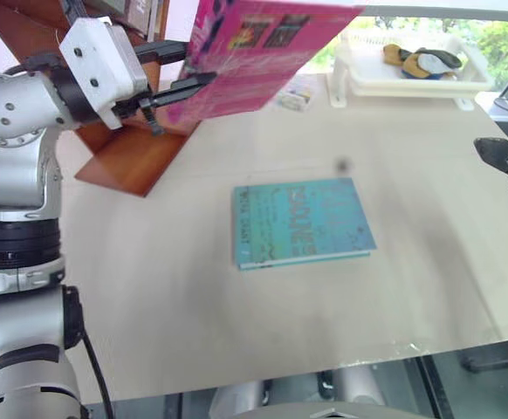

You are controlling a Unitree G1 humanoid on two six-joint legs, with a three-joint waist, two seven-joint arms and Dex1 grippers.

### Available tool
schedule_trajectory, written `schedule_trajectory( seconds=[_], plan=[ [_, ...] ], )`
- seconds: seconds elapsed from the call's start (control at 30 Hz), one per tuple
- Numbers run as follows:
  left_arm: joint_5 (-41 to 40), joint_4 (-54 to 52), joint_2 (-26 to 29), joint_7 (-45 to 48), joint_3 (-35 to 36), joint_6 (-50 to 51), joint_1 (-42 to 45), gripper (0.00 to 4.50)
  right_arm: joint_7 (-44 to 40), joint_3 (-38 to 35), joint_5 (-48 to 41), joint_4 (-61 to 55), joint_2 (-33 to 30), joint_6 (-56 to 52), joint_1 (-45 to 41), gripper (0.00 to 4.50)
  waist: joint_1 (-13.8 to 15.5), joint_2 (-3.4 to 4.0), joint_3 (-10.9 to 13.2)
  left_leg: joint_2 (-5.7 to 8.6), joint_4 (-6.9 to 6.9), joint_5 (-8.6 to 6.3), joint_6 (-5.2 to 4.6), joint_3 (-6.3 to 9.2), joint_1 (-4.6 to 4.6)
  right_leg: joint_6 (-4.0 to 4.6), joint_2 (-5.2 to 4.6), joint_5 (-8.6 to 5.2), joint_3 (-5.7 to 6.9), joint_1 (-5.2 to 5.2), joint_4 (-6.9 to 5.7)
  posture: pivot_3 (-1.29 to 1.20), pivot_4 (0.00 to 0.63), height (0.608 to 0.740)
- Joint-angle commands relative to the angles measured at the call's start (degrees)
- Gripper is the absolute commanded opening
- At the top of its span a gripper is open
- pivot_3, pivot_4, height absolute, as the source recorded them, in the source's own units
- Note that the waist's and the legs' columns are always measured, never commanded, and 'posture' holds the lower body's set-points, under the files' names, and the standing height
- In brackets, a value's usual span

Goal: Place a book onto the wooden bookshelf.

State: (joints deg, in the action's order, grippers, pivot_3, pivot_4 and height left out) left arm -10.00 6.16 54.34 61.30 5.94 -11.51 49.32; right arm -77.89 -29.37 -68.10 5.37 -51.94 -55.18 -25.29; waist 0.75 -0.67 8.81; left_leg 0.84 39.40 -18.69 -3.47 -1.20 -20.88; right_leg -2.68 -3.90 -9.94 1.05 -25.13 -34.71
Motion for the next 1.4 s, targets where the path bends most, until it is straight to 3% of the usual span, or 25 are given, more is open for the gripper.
schedule_trajectory(
  seconds=[0.03,0.4,0.7,0.9,1.03,1.4],
  plan=[
    [3.8,2.9,5.0,2.3,0.3,-10.3,3.7,0.81,-0.9,-0.6,-0.3,0.5,-1.4,-0.3,-1.6,3.15,0.0,0.00,0.0,0.00,0.00,0.00,0.00,0.00,-0.01,0.00,0.00,0.00,0.01,0.00,0.01,0.00,0.150,0.740],
    [4.2,5.3,13.7,9.0,0.0,-15.3,5.5,0.81,-1.6,0.9,2.4,3.2,-1.2,0.5,-5.6,3.15,-0.1,-0.01,0.0,-0.02,0.02,-0.01,-0.03,0.05,-0.13,-0.03,0.00,-0.01,0.13,-0.01,-0.10,0.00,0.150,0.740],
    [11.8,21.4,21.1,6.5,-1.3,-28.5,6.0,0.81,-1.4,1.4,3.5,3.8,-0.8,0.6,-6.9,3.15,-0.1,0.01,0.0,-0.01,0.01,-0.02,-0.03,0.00,-0.10,-0.05,0.00,-0.03,0.12,-0.02,-0.07,0.00,0.150,0.740],
    [21.1,36.9,19.1,0.3,-6.6,-38.8,10.1,0.81,-0.8,1.3,3.5,3.6,-0.6,0.6,-7.6,3.15,0.1,0.01,0.0,0.02,0.04,-0.02,-0.04,-0.03,-0.15,-0.05,-0.02,-0.03,0.25,0.01,-0.12,0.00,0.150,0.740],
    [32.4,44.7,18.4,-11.7,-10.8,-45.3,14.8,0.81,0.4,0.7,3.5,2.6,0.1,1.1,-6.8,3.15,0.0,0.01,0.0,0.06,0.09,-0.02,-0.03,-0.07,-0.29,-0.06,-0.04,-0.02,0.43,0.01,-0.10,0.00,0.150,0.740],
    [47.9,58.4,18.8,-25.8,-21.0,-45.1,26.9,0.81,2.5,-0.7,3.1,0.8,-0.1,1.3,-5.1,3.15,0.1,-0.01,0.0,0.05,0.18,-0.01,-0.04,-0.01,-0.34,-0.07,-0.12,-0.03,0.63,0.04,-0.16,0.00,0.150,0.740]
  ],
)
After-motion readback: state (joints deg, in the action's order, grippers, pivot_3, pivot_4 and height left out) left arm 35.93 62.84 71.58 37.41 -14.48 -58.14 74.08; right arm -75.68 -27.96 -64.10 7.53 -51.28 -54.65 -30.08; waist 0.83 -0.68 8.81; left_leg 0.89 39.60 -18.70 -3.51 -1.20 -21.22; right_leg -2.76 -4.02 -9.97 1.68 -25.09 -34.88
